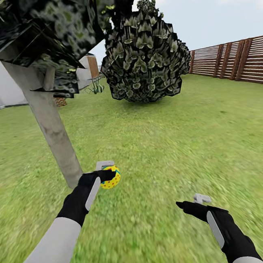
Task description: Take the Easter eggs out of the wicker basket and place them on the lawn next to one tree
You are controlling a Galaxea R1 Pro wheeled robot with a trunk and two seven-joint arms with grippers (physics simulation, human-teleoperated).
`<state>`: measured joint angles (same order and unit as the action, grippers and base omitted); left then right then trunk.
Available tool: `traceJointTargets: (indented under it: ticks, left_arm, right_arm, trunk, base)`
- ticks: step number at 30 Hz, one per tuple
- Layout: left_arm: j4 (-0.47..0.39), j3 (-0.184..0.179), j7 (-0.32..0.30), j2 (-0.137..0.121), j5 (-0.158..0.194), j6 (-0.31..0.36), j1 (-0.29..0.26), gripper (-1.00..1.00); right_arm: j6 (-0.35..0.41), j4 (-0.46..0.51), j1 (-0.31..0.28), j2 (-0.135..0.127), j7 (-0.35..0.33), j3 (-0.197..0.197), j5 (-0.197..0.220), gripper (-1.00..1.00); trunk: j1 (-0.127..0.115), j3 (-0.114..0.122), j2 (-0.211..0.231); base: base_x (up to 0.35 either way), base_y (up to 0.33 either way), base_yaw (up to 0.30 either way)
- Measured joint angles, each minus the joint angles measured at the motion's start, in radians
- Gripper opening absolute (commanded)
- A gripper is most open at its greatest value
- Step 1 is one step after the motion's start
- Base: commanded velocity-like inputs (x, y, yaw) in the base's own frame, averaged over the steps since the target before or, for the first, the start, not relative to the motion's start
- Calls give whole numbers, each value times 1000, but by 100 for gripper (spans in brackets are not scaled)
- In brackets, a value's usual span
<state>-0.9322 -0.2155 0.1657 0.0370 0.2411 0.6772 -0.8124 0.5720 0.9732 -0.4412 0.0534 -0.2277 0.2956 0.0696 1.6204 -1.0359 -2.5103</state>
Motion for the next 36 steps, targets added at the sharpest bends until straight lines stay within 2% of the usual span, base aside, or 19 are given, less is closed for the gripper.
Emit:
traceJointTargets:
  ticks: [5, 10, 23, 36]
  left_arm:
    - [2, -6, 5, 0, 0, 0, 0, -100]
    - [2, -6, 44, 0, 1, 0, 0, -100]
    - [3, -6, 54, 0, 0, 0, 0, -100]
    - [3, -6, 54, 0, -1, 1, 0, -100]
  right_arm:
    - [1, 0, 0, 0, 0, 0, 0, 100]
    - [0, 0, 0, 1, 0, 0, 0, 100]
    - [-1, 0, 0, 1, -2, -2, 0, 100]
    - [-2, -1, 0, 1, -1, -2, -1, 100]
  trunk:
    - [0, 0, 0]
    - [0, 0, 0]
    - [0, 0, 0]
    - [0, 0, 0]
  base:
    - [194, -269, 0]
    - [147, -291, 65]
    - [185, -267, 38]
    - [279, -171, 209]
